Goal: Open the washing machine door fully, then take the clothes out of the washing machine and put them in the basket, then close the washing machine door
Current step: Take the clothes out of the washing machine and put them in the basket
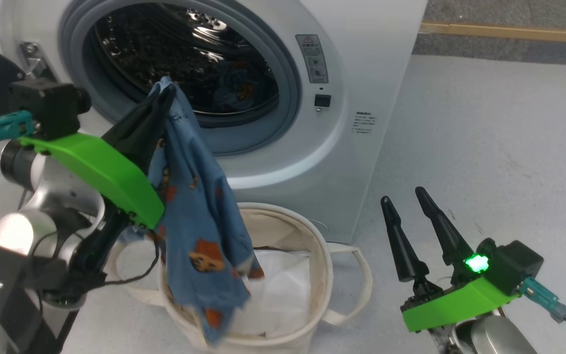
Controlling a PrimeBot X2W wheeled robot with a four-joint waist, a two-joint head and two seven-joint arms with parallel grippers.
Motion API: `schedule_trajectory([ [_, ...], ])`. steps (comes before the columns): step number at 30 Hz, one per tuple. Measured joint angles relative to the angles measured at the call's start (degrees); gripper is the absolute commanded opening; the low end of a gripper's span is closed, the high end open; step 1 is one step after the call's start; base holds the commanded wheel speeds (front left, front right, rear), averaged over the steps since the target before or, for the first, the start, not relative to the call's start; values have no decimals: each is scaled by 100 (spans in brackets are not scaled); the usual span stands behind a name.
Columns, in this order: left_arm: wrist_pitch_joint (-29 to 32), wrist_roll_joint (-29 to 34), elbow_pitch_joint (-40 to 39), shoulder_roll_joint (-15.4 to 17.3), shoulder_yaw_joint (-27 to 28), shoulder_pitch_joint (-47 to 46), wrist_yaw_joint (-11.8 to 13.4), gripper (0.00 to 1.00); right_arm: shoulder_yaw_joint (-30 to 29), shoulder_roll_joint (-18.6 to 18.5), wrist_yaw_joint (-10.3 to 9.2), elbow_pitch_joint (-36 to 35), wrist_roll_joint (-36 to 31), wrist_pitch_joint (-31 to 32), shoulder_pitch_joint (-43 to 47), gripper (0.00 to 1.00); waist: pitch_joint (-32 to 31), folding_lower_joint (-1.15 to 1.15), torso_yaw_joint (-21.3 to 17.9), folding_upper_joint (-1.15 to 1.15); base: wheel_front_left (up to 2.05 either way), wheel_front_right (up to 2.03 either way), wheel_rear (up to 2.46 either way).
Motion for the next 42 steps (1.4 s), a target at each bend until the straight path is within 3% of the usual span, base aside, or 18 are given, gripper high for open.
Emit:
schedule_trajectory([
  [7,-115,-189,166,31,87,508,30,0,-57,2,0,0,0,0,-1,100,205,0,-275,0,0,0,0],
  [14,-901,64,1067,-172,-162,896,-138,0,-132,-1,0,-36,-2,0,-19,100,372,0,-515,0,0,0,0],
  [19,-1909,334,2209,-503,-272,879,-430,0,-146,-20,0,-94,-54,2,-62,100,559,0,-631,0,0,0,0],
  [27,-3233,517,4835,-928,-298,526,-928,0,-209,-58,0,-256,-103,4,-217,100,968,0,-921,0,0,0,0],
  [34,-3554,517,6698,-1163,-331,-163,-1138,0,-319,-80,0,-404,-155,3,-256,100,1493,0,-1238,0,0,0,0],
  [42,-3401,396,7860,-1381,-438,-519,-1341,0,-349,-18,0,-477,-203,3,-477,100,1970,0,-1595,0,0,0,0],
])
